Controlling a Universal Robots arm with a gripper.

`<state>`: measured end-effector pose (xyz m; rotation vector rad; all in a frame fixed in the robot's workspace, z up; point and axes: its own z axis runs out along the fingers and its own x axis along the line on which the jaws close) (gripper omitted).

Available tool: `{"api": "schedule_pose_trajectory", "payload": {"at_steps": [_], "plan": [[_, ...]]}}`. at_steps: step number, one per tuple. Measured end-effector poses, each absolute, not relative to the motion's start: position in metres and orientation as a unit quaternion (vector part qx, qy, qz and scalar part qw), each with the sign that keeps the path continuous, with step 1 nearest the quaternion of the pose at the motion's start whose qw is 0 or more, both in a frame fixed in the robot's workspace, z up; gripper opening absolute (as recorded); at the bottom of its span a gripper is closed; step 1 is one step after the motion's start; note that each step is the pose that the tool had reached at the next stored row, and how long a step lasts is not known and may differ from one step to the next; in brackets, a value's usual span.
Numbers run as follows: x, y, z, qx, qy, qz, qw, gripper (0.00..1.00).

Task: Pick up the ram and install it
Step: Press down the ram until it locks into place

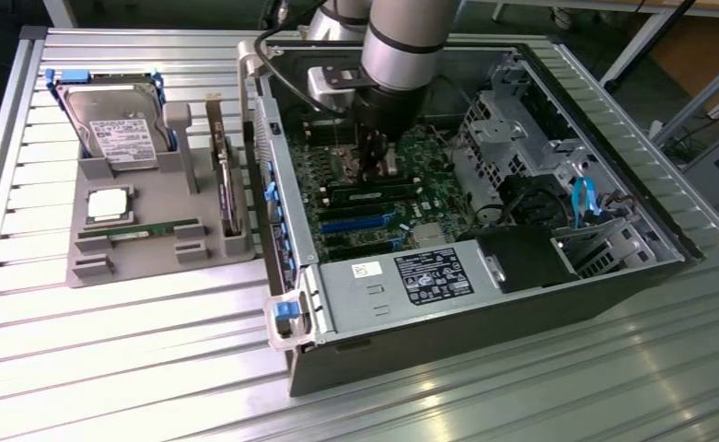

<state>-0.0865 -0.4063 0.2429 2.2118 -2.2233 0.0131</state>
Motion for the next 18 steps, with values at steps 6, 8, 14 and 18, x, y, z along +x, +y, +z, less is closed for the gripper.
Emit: {"api": "schedule_pose_trajectory", "payload": {"at_steps": [6, 8, 14, 18], "plan": [[-0.101, -0.406, 0.236, 0.705, -0.709, 0.004, 0.002, 0.1], [-0.101, -0.406, 0.234, 0.705, -0.709, 0.003, 0.002, 0.1], [-0.101, -0.406, 0.229, 0.705, -0.709, 0.002, 0.0, 0.1], [-0.101, -0.406, 0.241, 0.705, -0.709, 0.002, 0.001, 0.1]]}}
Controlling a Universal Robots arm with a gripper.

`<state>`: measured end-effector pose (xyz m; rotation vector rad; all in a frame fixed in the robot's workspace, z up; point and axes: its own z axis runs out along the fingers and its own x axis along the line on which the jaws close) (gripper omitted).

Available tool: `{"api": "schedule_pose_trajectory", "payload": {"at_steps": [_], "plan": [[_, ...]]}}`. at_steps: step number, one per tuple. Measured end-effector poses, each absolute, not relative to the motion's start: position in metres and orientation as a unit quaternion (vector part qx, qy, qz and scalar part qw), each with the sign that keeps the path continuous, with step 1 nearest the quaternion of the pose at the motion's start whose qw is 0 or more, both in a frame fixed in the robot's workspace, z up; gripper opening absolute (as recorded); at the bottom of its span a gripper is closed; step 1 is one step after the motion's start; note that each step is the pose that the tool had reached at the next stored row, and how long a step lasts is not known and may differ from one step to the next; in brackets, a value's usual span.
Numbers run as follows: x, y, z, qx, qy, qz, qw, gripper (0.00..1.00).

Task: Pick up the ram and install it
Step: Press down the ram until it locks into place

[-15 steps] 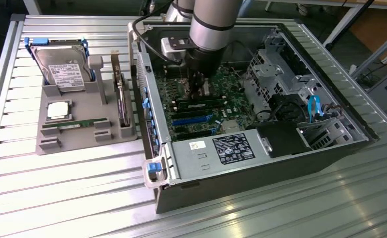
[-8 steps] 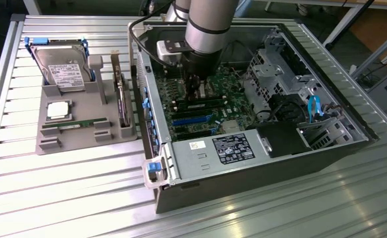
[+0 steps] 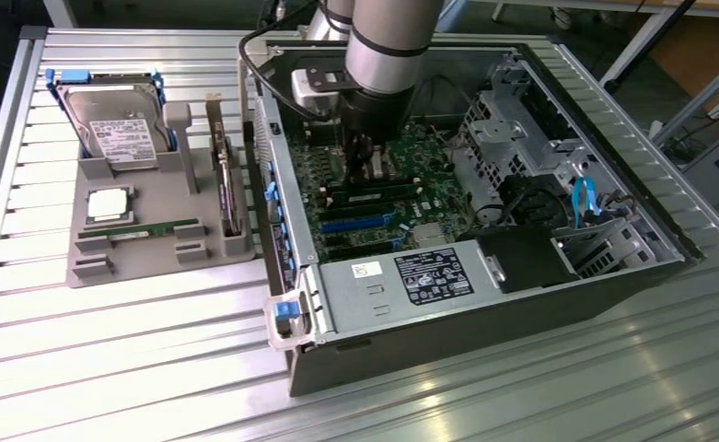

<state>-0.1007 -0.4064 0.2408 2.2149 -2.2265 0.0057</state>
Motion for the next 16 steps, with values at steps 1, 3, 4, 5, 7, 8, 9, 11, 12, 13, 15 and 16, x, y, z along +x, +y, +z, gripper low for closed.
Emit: {"api": "schedule_pose_trajectory", "payload": {"at_steps": [1, 3, 4, 5, 7, 8, 9, 11, 12, 13, 15, 16], "plan": [[-0.1, -0.406, 0.241, 0.705, -0.709, 0.002, 0.0, 0.1], [-0.096, -0.406, 0.241, 0.705, -0.709, 0.002, 0.0, 0.1], [-0.093, -0.406, 0.241, 0.705, -0.709, 0.002, 0.0, 0.1], [-0.09, -0.406, 0.241, 0.705, -0.709, 0.002, 0.001, 0.1], [-0.083, -0.406, 0.241, 0.705, -0.709, 0.001, 0.001, 0.1], [-0.077, -0.406, 0.241, 0.705, -0.709, 0.001, 0.001, 0.1], [-0.072, -0.406, 0.242, 0.705, -0.709, 0.001, 0.001, 0.1], [-0.066, -0.406, 0.244, 0.705, -0.709, 0.001, 0.001, 0.1], [-0.062, -0.406, 0.245, 0.705, -0.709, 0.001, 0.001, 0.1], [-0.058, -0.406, 0.246, 0.705, -0.709, 0.001, 0.001, 0.1], [-0.05, -0.406, 0.247, 0.705, -0.709, 0.001, 0.001, 0.1], [-0.048, -0.406, 0.247, 0.705, -0.709, 0.001, 0.001, 0.1]]}}
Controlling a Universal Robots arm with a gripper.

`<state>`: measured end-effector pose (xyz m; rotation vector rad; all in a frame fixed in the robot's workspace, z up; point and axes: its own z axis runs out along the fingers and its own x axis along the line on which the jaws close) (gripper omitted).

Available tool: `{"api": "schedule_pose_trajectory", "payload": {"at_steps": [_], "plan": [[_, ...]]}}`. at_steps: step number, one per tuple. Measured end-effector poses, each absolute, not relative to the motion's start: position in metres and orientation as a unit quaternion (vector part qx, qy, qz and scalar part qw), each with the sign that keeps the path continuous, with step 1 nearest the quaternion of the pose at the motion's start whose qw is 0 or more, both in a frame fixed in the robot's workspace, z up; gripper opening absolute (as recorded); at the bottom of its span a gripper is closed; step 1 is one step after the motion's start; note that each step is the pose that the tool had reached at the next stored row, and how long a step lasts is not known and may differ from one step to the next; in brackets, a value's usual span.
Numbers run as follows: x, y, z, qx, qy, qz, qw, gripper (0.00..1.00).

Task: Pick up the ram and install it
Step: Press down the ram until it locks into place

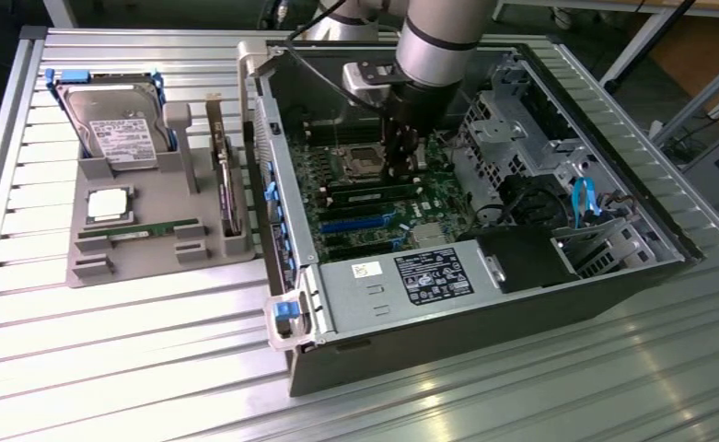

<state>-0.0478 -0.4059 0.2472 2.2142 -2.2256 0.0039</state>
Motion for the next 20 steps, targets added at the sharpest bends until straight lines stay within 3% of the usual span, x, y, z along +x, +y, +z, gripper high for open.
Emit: {"api": "schedule_pose_trajectory", "payload": {"at_steps": [15, 20], "plan": [[0.0, -0.406, 0.269, 0.705, -0.709, 0.001, 0.001, 0.1], [0.005, -0.406, 0.294, 0.705, -0.709, 0.001, 0.001, 0.1]]}}
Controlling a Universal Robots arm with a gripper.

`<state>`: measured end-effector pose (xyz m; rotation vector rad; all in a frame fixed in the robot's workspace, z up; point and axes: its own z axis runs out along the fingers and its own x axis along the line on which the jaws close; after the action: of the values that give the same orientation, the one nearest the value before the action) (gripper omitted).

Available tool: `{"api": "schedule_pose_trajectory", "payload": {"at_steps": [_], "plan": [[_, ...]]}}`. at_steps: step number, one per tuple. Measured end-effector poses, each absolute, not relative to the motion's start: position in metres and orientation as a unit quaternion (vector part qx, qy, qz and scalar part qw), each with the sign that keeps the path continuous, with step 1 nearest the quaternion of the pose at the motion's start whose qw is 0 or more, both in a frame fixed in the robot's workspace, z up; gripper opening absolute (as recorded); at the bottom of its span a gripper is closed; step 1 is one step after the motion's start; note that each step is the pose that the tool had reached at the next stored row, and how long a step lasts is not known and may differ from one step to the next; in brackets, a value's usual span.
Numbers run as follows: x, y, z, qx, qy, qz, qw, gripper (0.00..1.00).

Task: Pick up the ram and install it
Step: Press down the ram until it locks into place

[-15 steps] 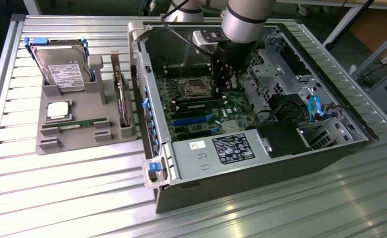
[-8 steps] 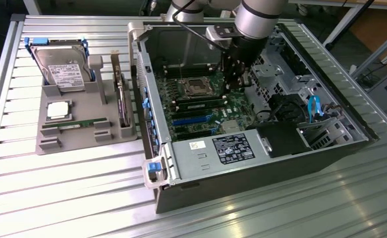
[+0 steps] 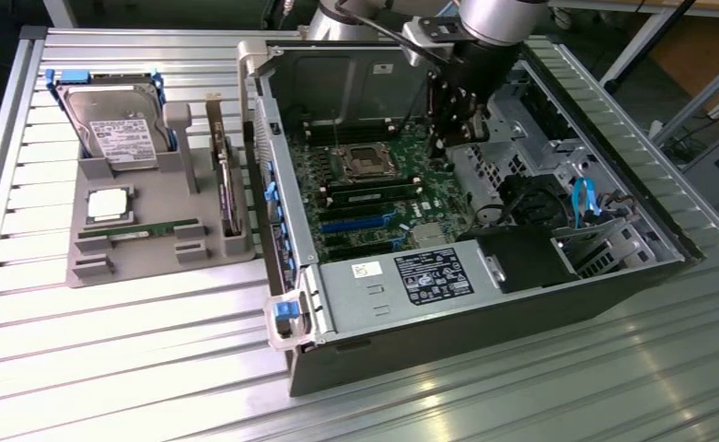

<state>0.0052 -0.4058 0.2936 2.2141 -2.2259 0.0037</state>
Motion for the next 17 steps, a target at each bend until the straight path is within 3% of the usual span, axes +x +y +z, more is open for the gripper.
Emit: {"api": "schedule_pose_trajectory", "payload": {"at_steps": [17], "plan": [[0.0053, -0.4058, 0.2968, 0.682, -0.731, 0.001, 0.001, 0.1]]}}
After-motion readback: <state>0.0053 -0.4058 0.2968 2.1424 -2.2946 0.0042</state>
